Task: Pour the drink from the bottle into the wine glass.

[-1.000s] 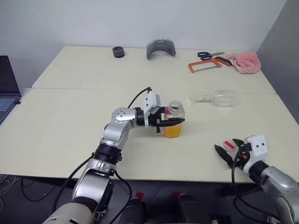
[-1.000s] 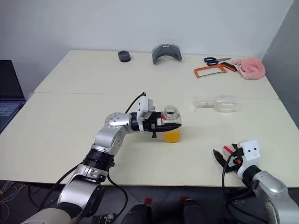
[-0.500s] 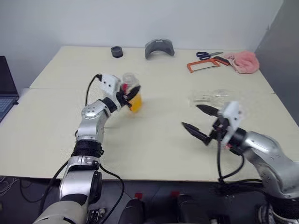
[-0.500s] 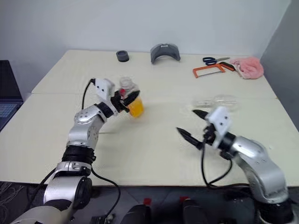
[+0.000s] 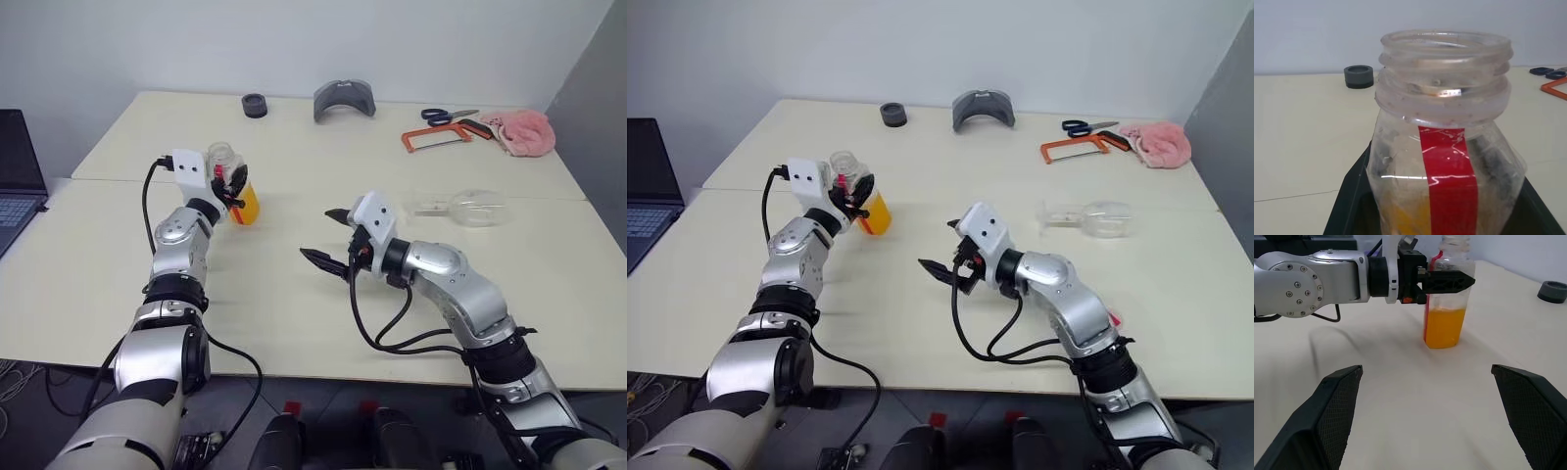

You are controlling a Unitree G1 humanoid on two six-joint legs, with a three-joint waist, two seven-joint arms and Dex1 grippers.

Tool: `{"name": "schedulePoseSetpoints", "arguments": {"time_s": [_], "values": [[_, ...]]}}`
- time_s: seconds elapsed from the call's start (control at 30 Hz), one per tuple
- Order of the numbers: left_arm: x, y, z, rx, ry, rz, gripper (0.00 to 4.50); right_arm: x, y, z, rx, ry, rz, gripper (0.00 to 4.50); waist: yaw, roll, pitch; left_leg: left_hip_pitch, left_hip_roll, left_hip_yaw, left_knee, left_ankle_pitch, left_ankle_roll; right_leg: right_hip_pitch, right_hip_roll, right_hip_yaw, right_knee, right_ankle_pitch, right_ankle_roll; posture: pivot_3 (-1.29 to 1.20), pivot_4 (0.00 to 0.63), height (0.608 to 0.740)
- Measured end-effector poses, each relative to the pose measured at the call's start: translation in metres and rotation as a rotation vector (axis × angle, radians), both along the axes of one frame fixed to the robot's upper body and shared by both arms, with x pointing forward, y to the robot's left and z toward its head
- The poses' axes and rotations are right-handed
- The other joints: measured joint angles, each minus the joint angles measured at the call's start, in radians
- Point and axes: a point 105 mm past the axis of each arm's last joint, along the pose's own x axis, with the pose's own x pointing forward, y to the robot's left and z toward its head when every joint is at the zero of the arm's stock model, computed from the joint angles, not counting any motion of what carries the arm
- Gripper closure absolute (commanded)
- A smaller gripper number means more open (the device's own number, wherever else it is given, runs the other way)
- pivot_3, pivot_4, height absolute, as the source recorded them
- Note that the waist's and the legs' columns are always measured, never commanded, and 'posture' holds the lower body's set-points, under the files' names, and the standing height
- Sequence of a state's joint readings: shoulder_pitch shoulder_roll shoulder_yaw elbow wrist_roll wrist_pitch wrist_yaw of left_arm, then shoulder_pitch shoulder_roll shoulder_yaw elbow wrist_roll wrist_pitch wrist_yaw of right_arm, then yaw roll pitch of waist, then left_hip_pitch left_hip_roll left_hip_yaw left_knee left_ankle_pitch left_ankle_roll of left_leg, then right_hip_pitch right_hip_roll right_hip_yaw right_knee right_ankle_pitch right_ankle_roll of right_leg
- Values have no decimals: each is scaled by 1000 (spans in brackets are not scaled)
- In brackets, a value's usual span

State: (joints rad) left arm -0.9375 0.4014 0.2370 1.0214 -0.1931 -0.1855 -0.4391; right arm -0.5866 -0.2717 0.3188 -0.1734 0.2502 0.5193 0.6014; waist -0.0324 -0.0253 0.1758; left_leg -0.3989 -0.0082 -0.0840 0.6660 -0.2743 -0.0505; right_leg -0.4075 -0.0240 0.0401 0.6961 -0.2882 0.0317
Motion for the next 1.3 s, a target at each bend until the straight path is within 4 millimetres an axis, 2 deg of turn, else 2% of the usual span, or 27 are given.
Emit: {"name": "schedulePoseSetpoints", "arguments": {"time_s": [0.03, 0.1, 0.33, 0.6, 0.8, 1.0, 1.13, 1.23, 1.3], "values": [[1, 1, 0, 0, 3, 8, 2810, 0, 1, -1, -3, 0, 4, 0, 0, 0, 0, 0, 0, 0, 0, 0, 1, 0, 0, 0, 0, 0, 0, 0, 150, 740], [1, 2, -1, -4, 3, 19, 2063, -1, 3, 0, -4, -5, 11, 0, -1, 0, 0, 1, 0, 0, 0, -1, 2, 0, 1, 0, 1, 0, 0, 0, 150, 740], [-2, 5, -14, -5, 30, 38, 33, -1, 5, 3, -5, -7, 15, 0, -3, 0, 0, 1, 0, -1, 0, -1, 2, -1, 1, 1, 1, 0, 0, 0, 150, 740], [-21, 11, -43, 32, 41, 63, 33, -12, -2, -12, -17, 47, 1, 0, -3, 0, 0, 1, 1, -2, -1, -1, 2, -2, 1, 1, 1, 0, 0, 0, 150, 740], [-40, 13, -63, 48, 76, 66, 33, -21, -17, -31, -31, 111, -52, 0, -2, 0, 0, 1, 2, -2, -1, -1, 2, -2, 0, 1, 1, 0, 0, 0, 150, 740], [-77, 14, -90, 79, 145, 38, 33, -35, -54, -51, 112, 313, -226, 0, -2, 0, -1, 1, 3, -2, -2, -2, 3, -1, 0, 2, 1, 0, 0, 0, 150, 740], [-101, -9, -93, 96, 146, -108, 33, -30, -77, -52, 199, 360, -367, 0, 1, 0, -1, 3, 3, -2, -2, -2, 3, 2, 0, 1, 1, 0, 0, 0, 150, 740], [-114, -40, -79, 115, 116, -292, 33, -20, -82, -47, 330, 399, -490, 0, 0, 0, -1, 4, 3, -2, -2, -2, 3, 2, 1, 2, 1, 0, 0, 0, 150, 740], [-122, -58, -71, 159, 104, -417, 33, -11, -81, -43, 476, 487, -532, 0, -3, 0, -1, 4, 3, -1, -2, -2, 3, 2, 2, 3, 1, 0, 0, 0, 150, 740]]}}
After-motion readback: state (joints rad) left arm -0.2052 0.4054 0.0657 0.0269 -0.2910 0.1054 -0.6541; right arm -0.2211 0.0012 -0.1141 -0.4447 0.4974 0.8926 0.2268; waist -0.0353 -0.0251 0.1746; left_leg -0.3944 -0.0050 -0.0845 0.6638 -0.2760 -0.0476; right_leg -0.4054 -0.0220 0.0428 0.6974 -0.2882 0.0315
